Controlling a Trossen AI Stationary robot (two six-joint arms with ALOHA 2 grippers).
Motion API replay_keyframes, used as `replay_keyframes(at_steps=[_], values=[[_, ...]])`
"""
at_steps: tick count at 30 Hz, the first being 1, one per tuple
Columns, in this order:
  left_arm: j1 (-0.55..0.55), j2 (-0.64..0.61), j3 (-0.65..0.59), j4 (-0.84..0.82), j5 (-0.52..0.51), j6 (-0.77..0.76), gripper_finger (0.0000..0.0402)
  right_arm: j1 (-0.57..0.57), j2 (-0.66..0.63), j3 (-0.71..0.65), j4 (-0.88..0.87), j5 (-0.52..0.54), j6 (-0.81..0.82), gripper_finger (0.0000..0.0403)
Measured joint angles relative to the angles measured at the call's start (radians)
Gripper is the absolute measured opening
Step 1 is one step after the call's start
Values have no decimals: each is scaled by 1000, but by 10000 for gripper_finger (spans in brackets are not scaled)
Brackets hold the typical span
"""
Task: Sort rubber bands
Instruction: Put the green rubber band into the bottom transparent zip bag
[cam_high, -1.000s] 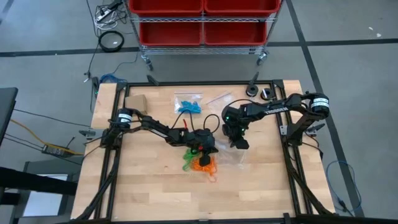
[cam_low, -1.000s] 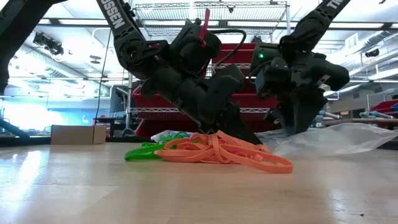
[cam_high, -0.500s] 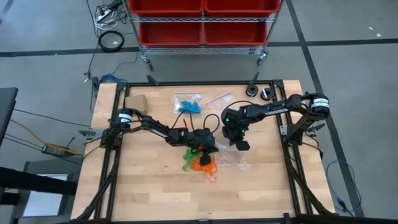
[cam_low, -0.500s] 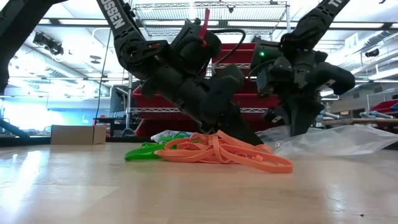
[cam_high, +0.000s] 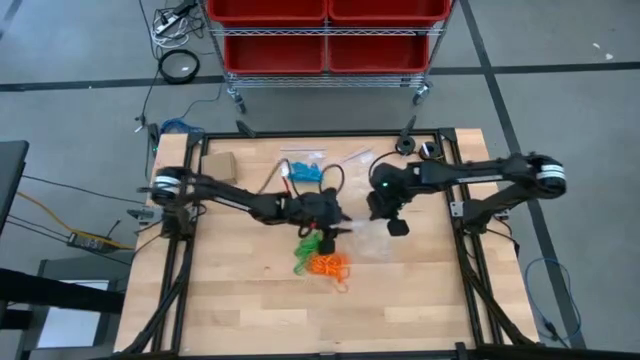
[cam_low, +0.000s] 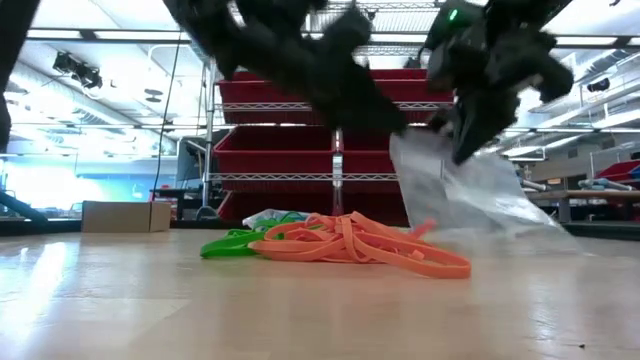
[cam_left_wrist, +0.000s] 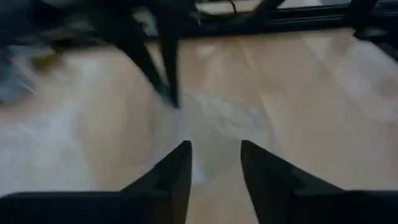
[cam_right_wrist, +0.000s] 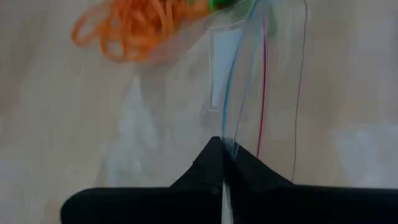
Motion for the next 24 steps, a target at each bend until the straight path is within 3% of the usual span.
replay_keyframes(at_steps=[4, 8, 12, 19, 24], values=[[-9, -155, 0, -66, -50, 183, 173, 62, -61, 53, -26, 54, 25, 0], [-5, -253, 32, -157, 35, 287, 182, 137, -34, 172, -80, 102, 25, 0], [-2, -259, 169, -426, 74, 366, 183, 192, 61, 334, -198, 165, 3, 0], [-55, -259, 378, -722, 48, 471, 184, 224, 253, 621, -441, 263, -42, 0], [-76, -253, 434, -869, 36, 478, 183, 224, 327, 776, -501, 281, -70, 0]])
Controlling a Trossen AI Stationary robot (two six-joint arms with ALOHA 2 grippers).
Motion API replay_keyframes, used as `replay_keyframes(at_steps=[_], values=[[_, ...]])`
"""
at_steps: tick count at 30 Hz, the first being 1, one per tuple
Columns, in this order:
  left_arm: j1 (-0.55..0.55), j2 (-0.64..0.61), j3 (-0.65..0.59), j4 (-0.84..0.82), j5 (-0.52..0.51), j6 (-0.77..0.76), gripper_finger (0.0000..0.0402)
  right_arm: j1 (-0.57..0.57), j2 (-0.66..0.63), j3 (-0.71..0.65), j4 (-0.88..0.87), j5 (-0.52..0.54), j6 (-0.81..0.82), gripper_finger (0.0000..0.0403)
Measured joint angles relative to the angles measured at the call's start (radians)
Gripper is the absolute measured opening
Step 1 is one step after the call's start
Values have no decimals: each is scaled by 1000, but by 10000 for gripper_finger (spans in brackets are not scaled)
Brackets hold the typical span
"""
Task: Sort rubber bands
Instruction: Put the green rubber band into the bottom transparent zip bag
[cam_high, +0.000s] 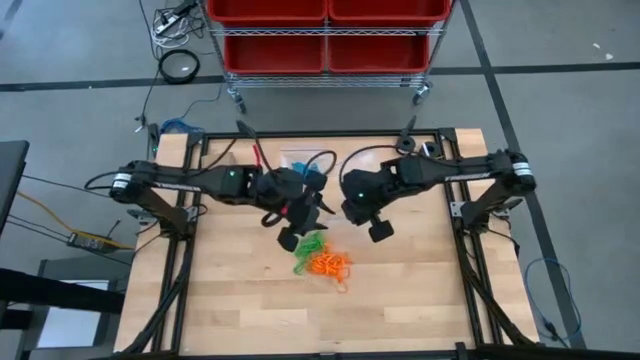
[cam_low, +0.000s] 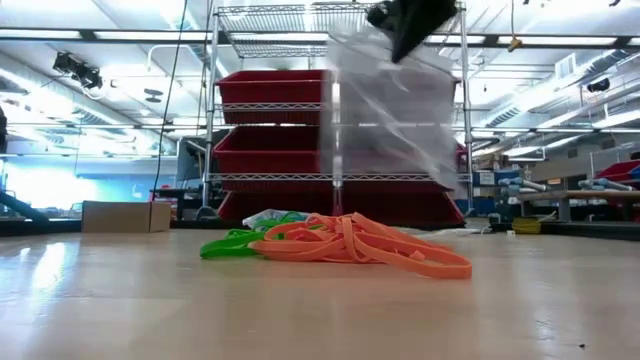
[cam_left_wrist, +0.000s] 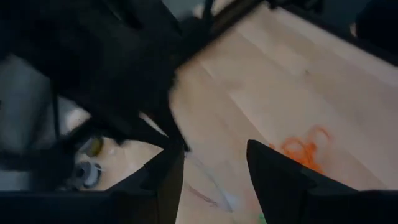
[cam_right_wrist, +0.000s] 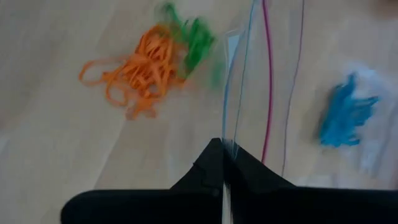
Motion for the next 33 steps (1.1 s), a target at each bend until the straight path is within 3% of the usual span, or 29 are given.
replay_keyframes(at_steps=[8, 16, 26, 33], values=[[-17, 20, 0, -78, -96, 15, 182, 7, 86, 172, -57, 6, -13, 0], [-26, 45, -1, -95, -213, 38, 182, 16, 105, 192, -72, 6, -15, 0], [-23, 65, 1, -96, -243, 38, 180, 29, 104, 192, -66, 38, -19, 0], [-24, 68, 1, -93, -249, 81, 117, 29, 104, 194, -42, 98, -20, 0]])
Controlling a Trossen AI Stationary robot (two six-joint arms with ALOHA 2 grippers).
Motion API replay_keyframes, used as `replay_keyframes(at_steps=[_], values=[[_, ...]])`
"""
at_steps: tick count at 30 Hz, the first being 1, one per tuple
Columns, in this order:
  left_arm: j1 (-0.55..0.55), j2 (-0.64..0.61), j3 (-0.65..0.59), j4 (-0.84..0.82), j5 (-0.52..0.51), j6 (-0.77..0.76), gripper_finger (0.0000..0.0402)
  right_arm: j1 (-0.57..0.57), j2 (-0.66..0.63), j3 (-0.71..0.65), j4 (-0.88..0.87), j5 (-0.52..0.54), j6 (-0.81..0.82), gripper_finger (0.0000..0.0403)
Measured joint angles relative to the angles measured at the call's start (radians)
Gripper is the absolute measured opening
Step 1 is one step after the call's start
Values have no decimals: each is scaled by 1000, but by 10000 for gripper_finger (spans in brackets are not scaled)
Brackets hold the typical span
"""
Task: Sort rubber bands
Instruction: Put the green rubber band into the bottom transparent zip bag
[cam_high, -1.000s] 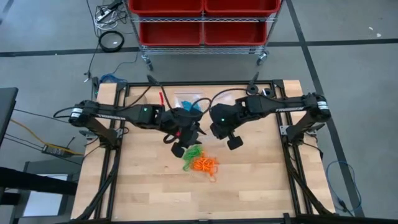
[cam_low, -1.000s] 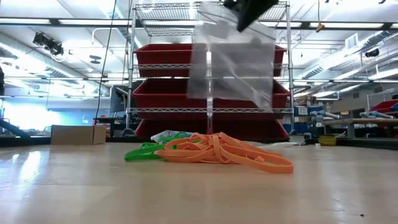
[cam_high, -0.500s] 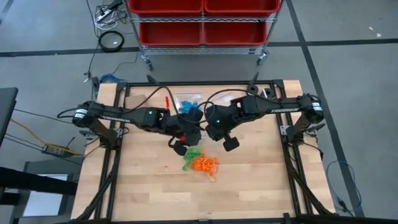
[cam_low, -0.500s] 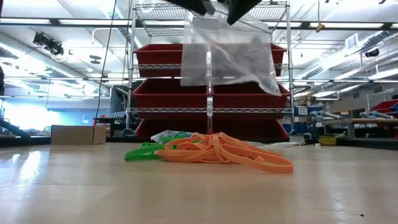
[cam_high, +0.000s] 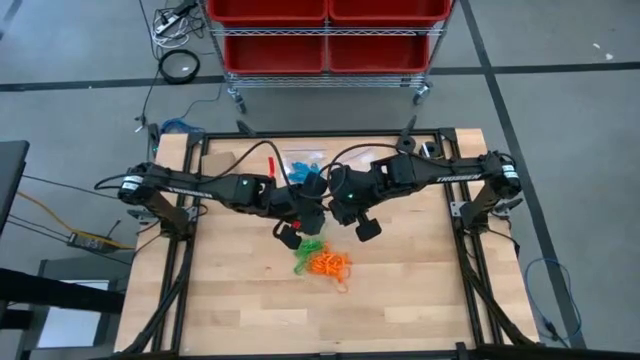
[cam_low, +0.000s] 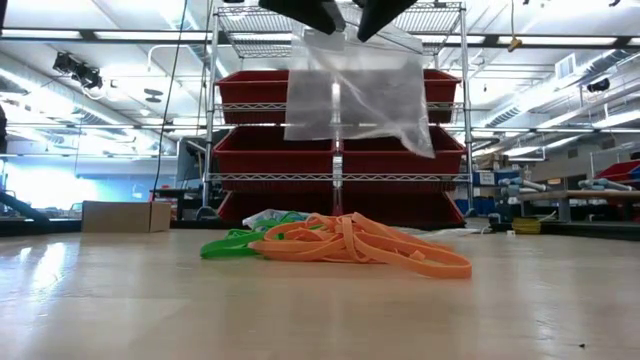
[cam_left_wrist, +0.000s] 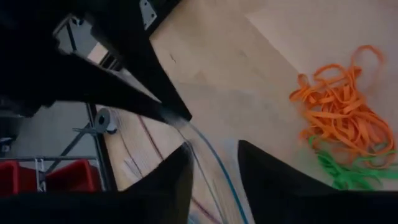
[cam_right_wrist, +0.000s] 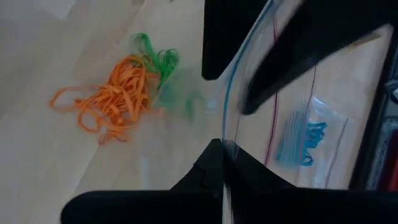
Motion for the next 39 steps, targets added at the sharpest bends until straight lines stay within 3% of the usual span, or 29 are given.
replay_keyframes(at_steps=[7, 13, 21, 25, 31, 39], values=[[-5, 0, 0, -3, -77, 78, 10, 0, -1, 5, 7, 2, 1, 0], [-5, 0, 0, -41, -95, 154, 4, 8, -2, 6, -17, -24, -48, 10], [-13, -8, -1, -115, -116, 172, 2, 26, -3, 6, -122, -4, -167, 123], [-26, -31, -2, -104, -118, 169, 1, 41, -3, 6, -147, 35, -219, 150], [-26, -106, -2, -97, -22, 121, 1, 73, -3, 6, -151, 124, -304, 128], [-51, -126, -2, -167, 4, 119, 0, 102, -3, 6, -89, 150, -376, 94]])
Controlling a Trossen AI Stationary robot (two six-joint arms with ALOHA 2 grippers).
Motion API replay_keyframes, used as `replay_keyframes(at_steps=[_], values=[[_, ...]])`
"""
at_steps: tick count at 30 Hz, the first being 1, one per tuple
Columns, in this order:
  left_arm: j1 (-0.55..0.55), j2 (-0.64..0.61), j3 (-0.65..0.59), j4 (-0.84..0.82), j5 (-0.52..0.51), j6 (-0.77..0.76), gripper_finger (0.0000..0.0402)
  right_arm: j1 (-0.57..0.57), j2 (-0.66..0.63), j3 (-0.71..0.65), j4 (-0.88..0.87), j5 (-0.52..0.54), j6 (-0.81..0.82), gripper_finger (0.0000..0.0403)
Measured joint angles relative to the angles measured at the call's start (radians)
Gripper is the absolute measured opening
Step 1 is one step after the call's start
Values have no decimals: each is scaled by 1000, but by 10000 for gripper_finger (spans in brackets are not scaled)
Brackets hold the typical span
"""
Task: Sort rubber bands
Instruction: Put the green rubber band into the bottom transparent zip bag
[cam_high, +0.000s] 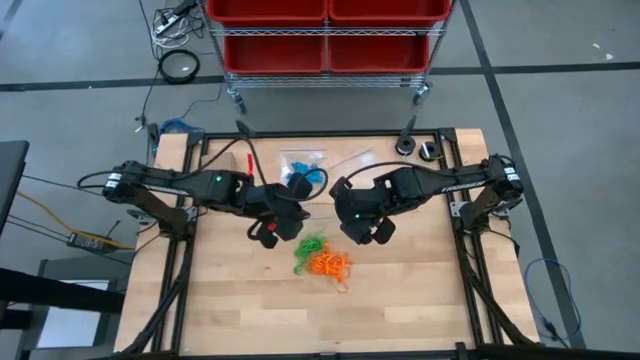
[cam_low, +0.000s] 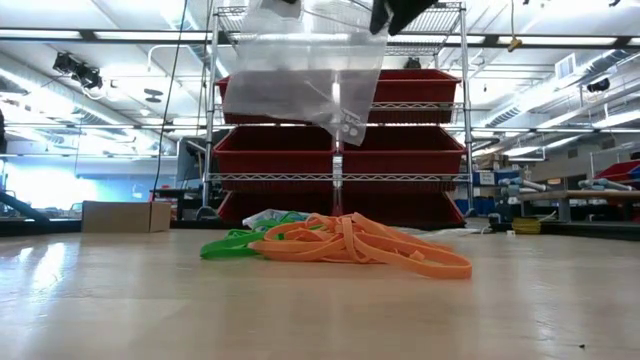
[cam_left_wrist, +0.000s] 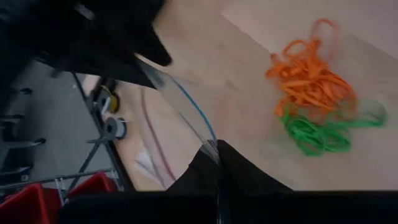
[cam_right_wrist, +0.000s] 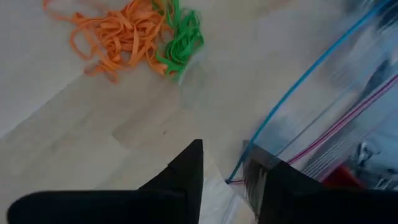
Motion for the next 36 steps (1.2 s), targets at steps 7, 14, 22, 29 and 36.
replay_keyframes(at_steps=[7, 14, 22, 29, 36], values=[[-1, 2, 0, -20, 1, 0, 0, 24, 0, 0, 40, 37, -44, 47], [-1, 2, 0, -18, 2, 0, 0, 23, 0, 0, 42, 39, -44, 8], [-1, 43, 0, 25, 18, 3, 0, 24, 0, 0, 59, 31, -52, 0], [-1, 51, 0, 72, 9, 25, 0, 39, 0, -1, 38, 28, -24, 0], [0, 50, 0, 115, -43, -26, 0, 57, 0, -1, 36, 84, 39, 0]])
